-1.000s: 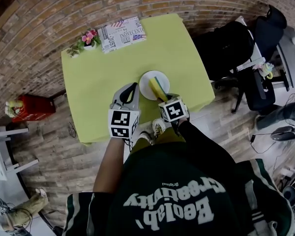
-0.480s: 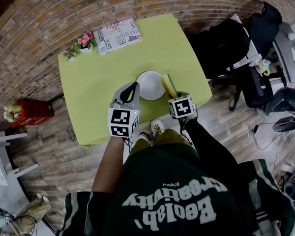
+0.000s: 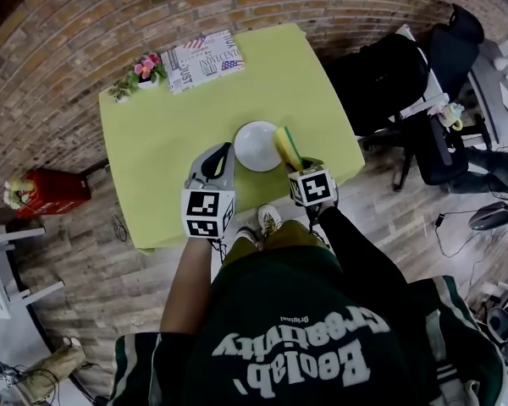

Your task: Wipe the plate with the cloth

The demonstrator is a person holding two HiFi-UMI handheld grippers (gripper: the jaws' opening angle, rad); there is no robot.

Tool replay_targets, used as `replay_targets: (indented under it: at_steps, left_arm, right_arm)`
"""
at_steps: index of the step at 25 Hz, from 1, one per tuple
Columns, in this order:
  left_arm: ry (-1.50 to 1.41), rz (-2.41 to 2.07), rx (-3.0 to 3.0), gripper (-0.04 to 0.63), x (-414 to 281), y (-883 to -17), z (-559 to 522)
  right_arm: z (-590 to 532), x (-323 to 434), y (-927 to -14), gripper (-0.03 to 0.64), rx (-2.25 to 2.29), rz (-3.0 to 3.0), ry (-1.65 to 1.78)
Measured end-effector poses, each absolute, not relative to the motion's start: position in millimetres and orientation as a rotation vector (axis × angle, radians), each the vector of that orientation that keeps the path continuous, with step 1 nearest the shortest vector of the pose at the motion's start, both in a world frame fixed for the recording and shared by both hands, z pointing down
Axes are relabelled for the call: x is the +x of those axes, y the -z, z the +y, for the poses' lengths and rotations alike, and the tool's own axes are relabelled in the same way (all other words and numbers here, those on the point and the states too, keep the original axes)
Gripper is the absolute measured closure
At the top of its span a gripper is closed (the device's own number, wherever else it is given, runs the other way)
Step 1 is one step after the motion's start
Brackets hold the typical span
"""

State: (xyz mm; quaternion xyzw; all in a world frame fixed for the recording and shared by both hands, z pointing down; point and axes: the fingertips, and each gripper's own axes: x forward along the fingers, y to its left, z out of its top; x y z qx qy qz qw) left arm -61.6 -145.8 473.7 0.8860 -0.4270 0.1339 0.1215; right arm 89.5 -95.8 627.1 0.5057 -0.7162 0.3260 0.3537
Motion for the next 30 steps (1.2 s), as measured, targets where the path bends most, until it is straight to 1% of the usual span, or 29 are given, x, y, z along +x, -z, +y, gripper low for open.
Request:
replay_targets:
  at_steps: [4,9,14,21,30]
  left_arm:
    - [-0.389,-1.268,2.567,0.592,-70.1,-477.8,-142.2]
    - [-0.389,-1.291,2.553,0.592,-79.3,-478.8,-139.9]
    - [-0.395,-1.305,2.543,0.592,-85.7,-480.8,-134.1]
    - [-0.392,-1.308,2.541,0.592,-88.5,-481.1,-132.1]
    - [-0.383,-1.267,2.561,0.592,-74.8,-480.6,-129.0]
  right_arm:
    - [-90.7,57.6,-620.6,0.48,1.225,-1.927,-0.804]
    - [-84.0,17.7,-618.4,0.48,1.122,-1.996,-0.858]
    - [-67.8,-3.0,-628.5,0.48,1.01,-1.974,-0.877]
    - [-65.3,-0.6,-635.8,0.48,1.003,-1.951,-0.907]
    - [-72.2,49.4,-636.0,0.48,1.143,-1.86,-0.917]
